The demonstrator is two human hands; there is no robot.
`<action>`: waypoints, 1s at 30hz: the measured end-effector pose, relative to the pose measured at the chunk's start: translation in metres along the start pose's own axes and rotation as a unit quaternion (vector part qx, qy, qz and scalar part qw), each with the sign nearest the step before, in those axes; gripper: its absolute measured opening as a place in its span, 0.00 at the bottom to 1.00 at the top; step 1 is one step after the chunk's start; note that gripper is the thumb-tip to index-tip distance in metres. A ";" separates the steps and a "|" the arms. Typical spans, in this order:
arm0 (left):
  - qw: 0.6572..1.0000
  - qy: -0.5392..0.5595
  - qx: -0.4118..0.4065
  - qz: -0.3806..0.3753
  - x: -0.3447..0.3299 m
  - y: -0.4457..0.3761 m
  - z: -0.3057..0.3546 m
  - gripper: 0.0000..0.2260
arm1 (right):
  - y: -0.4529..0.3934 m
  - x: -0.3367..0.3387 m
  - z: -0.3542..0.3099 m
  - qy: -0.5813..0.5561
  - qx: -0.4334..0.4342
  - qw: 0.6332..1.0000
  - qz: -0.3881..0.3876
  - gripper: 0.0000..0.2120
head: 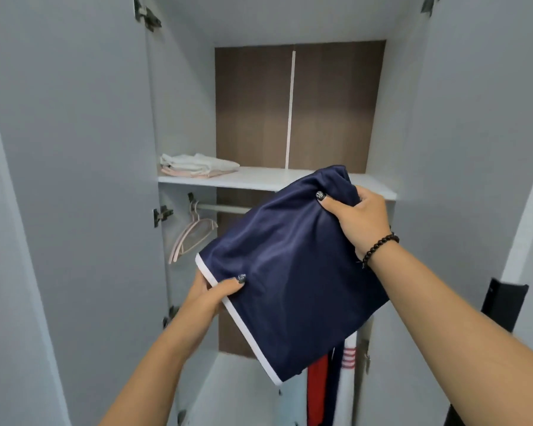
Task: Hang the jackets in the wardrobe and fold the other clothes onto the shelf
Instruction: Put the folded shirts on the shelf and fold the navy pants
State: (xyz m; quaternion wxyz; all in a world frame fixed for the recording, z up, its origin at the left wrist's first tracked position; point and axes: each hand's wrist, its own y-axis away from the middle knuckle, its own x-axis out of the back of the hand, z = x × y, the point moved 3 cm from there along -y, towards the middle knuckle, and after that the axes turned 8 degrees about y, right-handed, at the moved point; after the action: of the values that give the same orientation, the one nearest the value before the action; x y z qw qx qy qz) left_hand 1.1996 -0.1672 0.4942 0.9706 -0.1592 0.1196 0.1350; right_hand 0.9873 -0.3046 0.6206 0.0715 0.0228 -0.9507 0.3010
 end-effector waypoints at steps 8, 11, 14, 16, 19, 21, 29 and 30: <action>0.993 -0.046 -0.101 0.028 -0.042 -0.095 0.002 0.12 | -0.077 0.016 0.019 0.008 0.012 0.998 0.065 0.12; 0.988 -0.098 -0.118 -0.009 -0.050 -0.129 0.015 0.15 | -0.104 0.034 0.026 0.087 0.069 0.988 0.107 0.15; 0.985 -0.114 -0.126 -0.034 -0.061 -0.174 0.032 0.21 | -0.141 0.040 0.031 0.135 0.100 0.976 0.141 0.17; 0.983 -0.112 -0.139 -0.045 -0.069 -0.210 0.045 0.20 | -0.169 0.041 0.034 0.184 0.108 0.965 0.156 0.16; 0.981 -0.132 -0.126 -0.070 -0.080 -0.270 0.060 0.16 | -0.213 0.043 0.040 0.290 0.103 0.939 0.155 0.17; 0.975 -0.166 -0.099 -0.109 -0.086 -0.312 0.066 0.10 | -0.243 0.043 0.048 0.352 0.093 0.921 0.138 0.18; 0.960 -0.246 -0.004 -0.132 -0.113 -0.475 0.059 0.08 | -0.372 0.022 0.102 0.511 -0.011 0.856 0.078 0.14; 0.959 -0.251 0.020 -0.129 -0.115 -0.491 0.051 0.08 | -0.385 0.017 0.111 0.529 -0.029 0.846 0.053 0.13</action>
State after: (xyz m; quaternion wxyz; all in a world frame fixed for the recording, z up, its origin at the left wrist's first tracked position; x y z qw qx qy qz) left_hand 1.2492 -0.6236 0.7084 0.9816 -0.1146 -0.1471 0.0421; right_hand 0.9898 -0.6829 0.7525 0.5484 -0.1922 -0.7766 0.2434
